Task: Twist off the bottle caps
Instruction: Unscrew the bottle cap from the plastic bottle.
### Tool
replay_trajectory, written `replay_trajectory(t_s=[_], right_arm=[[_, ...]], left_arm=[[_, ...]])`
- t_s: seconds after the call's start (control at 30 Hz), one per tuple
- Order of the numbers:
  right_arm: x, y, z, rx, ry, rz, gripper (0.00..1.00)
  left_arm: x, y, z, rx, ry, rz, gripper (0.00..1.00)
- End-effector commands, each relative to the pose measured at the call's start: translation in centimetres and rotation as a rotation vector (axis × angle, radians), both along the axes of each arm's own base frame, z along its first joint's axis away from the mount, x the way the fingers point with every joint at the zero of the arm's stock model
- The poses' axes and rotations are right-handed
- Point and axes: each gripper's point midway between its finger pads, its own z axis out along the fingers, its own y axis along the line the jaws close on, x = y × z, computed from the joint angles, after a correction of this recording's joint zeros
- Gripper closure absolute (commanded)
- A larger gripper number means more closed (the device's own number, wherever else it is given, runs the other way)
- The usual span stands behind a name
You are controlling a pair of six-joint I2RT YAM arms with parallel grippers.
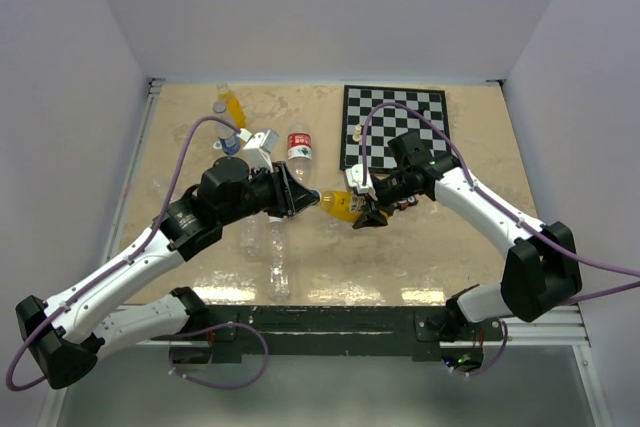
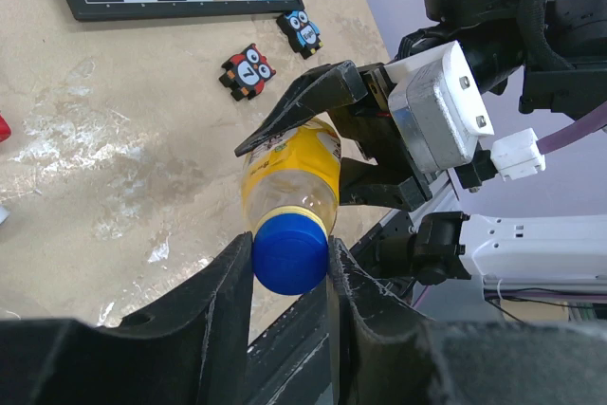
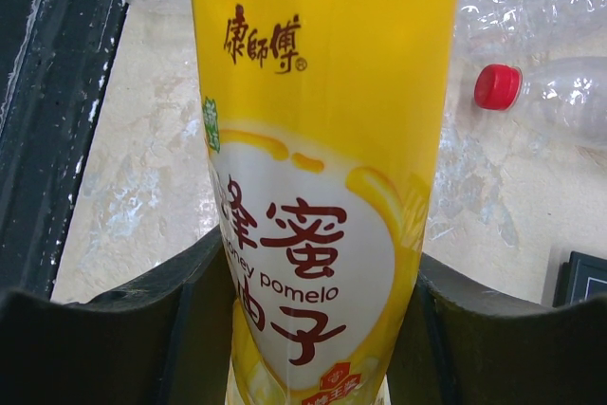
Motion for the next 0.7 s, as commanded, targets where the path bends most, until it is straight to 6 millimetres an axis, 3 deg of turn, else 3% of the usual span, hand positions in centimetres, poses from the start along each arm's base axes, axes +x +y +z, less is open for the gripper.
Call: replay_trajectory(t_s=[0.0, 0.07, 0.1, 0.13, 0.2, 0.23, 0.3, 0.53, 0.67], right_arm=[[0.3, 0.5, 1.8, 0.049, -0.054, 0.042, 1.0], [0.3, 0.6, 1.8, 0.05, -0.056, 0.043, 1.0], [0.3, 0.6, 1.8, 0.05, -0.056, 0.043, 1.0], [0.3, 0.5, 1.8, 0.049, -0.056, 0.044, 1.0], [0.3, 0.5, 1.8, 0.05, -0.057, 0.044, 1.0], [0.2, 0.5, 1.8, 0.049, -0.054, 0.044, 1.0], [0.3, 0.5, 1.8, 0.049, -0.056, 0.044, 1.0], [0.3, 0.5, 1.8, 0.049, -0.056, 0.044, 1.0], [0.3, 0.5, 1.8, 0.05, -0.057, 0.044, 1.0]], left_arm=[[2.2, 0.9, 3.5, -0.016, -0.154, 0.071, 1.0], [2.1, 0.9, 3.3, 0.026, -0.203, 0.032, 0.97], [1.9, 0.9, 3.2, 0.047, -0.227, 0.005, 0.85], [1.7, 0.9, 3.1, 0.071, -0.262, -0.023, 0.6], [1.1, 0.8, 3.0, 0.113, -0.327, -0.096, 0.26], [0.8, 0.9, 3.0, 0.134, -0.36, -0.121, 0.13], [0.5, 1.4, 3.3, 0.173, -0.421, -0.149, 0.0], [-0.9, 3.2, 5.4, 0.317, -0.731, -0.267, 0.0], [-1.8, 3.6, 5.4, 0.408, -0.913, -0.376, 0.0]])
